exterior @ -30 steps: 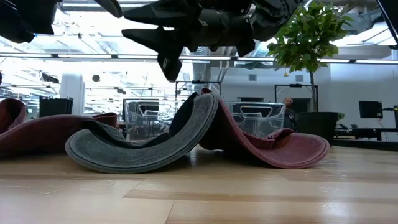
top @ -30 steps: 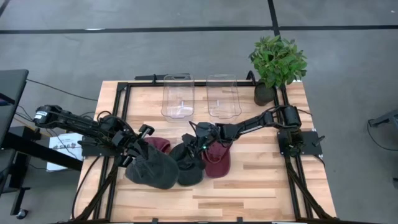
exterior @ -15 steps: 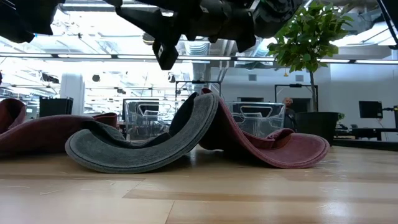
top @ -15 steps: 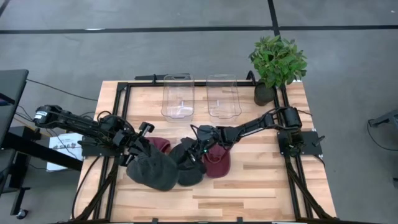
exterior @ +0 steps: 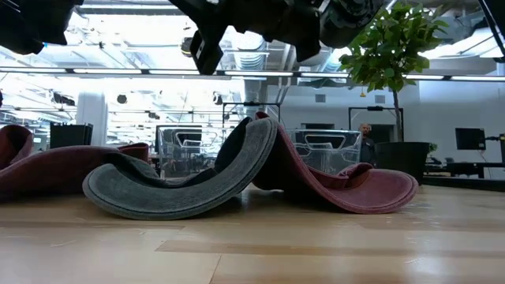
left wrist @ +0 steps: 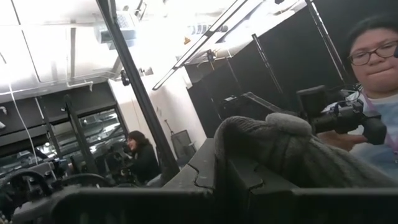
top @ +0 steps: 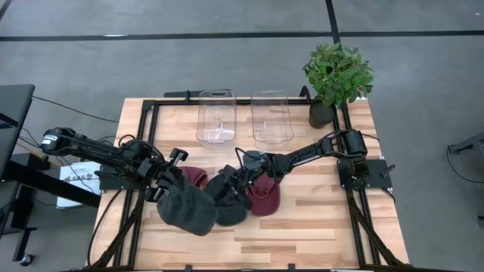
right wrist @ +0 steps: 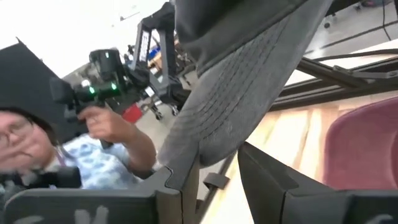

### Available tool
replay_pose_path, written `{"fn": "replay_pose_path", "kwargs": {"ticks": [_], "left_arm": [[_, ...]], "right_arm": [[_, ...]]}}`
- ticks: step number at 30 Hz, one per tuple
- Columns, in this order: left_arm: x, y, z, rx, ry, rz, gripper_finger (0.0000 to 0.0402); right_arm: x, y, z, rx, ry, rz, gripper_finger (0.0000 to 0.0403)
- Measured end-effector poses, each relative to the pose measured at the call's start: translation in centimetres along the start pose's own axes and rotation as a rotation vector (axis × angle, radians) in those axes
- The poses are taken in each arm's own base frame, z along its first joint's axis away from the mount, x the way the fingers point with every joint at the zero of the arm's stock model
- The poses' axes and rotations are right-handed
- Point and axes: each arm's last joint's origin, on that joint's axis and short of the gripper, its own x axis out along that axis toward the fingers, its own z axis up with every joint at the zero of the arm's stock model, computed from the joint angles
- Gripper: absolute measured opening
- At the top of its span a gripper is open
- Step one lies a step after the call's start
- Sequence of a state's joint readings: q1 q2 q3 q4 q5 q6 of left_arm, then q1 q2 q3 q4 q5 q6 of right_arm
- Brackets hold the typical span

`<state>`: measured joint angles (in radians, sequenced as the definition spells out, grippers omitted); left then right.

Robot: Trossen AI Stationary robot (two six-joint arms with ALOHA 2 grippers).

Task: Pick & Place hat
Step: Put the right black cap into the left transparent bin

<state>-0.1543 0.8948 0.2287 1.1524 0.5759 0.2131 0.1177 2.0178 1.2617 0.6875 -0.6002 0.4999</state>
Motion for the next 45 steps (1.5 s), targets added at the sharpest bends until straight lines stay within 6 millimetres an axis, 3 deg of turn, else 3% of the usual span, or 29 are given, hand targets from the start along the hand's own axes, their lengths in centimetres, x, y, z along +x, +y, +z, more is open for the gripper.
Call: {"fn": "replay_pose_path", "kwargs": {"ticks": [9,20,23,27,37,45], "left_arm": [[0.0,0.0,-0.1,-0.003,0.005,-0.001,0.001],[0.0,0.1,-0.1,-0.005,0.021,0.051,0.001],[0.0,0.1,-0.1,-0.005,0.021,0.051,0.001],[0.0,0.1,-0.1,-0.006,0.021,0.05,0.001],[0.0,0.1,-0.1,-0.006,0.018,0.04,0.0011],[0.0,-0.2,0.0,-0.031,-0.007,-0.062,0.0083]], "right_arm": [[-0.1,-0.1,0.4,0.191,-0.065,-0.055,0.0102],[0.0,0.2,0.8,0.107,-0.098,-0.028,0.01],[0.0,0.2,0.7,0.093,-0.096,-0.028,0.0077],[0.2,0.5,0.6,0.024,-0.086,-0.011,0.0013],[0.4,0.9,0.5,-0.011,-0.095,0.001,0.0004],[0.1,0.3,0.5,0.001,-0.068,-0.016,0.0003]]}}
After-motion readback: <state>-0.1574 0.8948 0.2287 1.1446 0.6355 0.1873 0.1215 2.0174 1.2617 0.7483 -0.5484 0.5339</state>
